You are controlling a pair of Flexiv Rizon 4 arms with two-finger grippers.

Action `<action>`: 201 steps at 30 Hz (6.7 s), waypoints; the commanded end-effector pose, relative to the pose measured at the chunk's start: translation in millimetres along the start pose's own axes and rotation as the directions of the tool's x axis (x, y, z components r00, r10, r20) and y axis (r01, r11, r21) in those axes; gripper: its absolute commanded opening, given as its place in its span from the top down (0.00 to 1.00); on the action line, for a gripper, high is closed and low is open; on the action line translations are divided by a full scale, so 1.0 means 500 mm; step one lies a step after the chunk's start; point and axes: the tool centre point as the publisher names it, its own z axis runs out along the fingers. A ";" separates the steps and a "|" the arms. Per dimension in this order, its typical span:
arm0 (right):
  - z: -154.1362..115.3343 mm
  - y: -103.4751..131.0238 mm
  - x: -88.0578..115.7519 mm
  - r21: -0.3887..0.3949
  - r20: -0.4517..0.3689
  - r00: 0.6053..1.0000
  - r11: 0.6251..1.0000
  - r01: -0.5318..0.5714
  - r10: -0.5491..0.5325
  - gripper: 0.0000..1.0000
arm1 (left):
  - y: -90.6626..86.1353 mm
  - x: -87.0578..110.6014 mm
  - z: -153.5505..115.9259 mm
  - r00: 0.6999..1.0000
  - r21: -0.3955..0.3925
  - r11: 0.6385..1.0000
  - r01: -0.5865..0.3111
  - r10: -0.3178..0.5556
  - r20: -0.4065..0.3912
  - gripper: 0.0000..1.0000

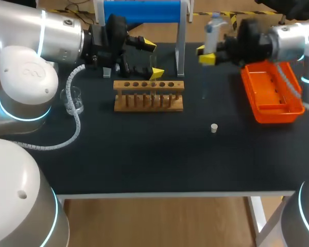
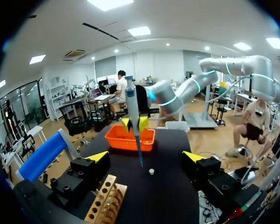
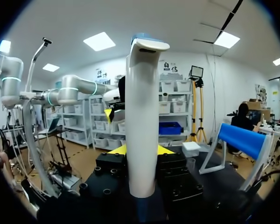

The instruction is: Invert the test tube, pick up the pipette, mount the tip to pipette, aspirate from beaker and dispense into the tube, eject the tip, return the pipette, and cap with the stopper.

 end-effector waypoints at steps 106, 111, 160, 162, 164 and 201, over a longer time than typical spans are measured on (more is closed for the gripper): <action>-0.486 -0.097 0.008 -0.024 0.023 0.999 0.999 0.024 -0.023 1.00 | 0.001 0.001 -0.001 1.000 0.002 1.000 0.000 0.000 0.001 0.00; -0.486 -0.097 0.008 -0.024 0.023 0.999 0.999 0.024 -0.023 1.00 | 0.001 0.001 -0.001 1.000 0.002 1.000 0.000 0.000 0.001 0.00; -0.486 -0.097 0.008 -0.024 0.023 0.999 0.999 0.024 -0.023 1.00 | -0.231 -0.086 0.330 0.998 -0.048 0.997 0.062 -0.061 0.013 0.00; -0.486 -0.097 0.008 -0.024 0.023 0.999 0.999 0.024 -0.023 1.00 | -0.242 -0.092 0.354 0.998 -0.052 0.997 0.061 -0.061 0.002 0.00; -0.486 -0.097 0.008 -0.024 0.023 0.999 0.999 0.024 -0.023 1.00 | -0.253 -0.098 0.374 0.999 -0.051 0.997 0.051 -0.052 -0.006 0.00; -0.486 -0.097 0.008 -0.024 0.023 0.999 0.999 0.024 -0.023 1.00 | -0.267 -0.106 0.407 0.999 -0.049 0.997 0.052 -0.053 -0.012 1.00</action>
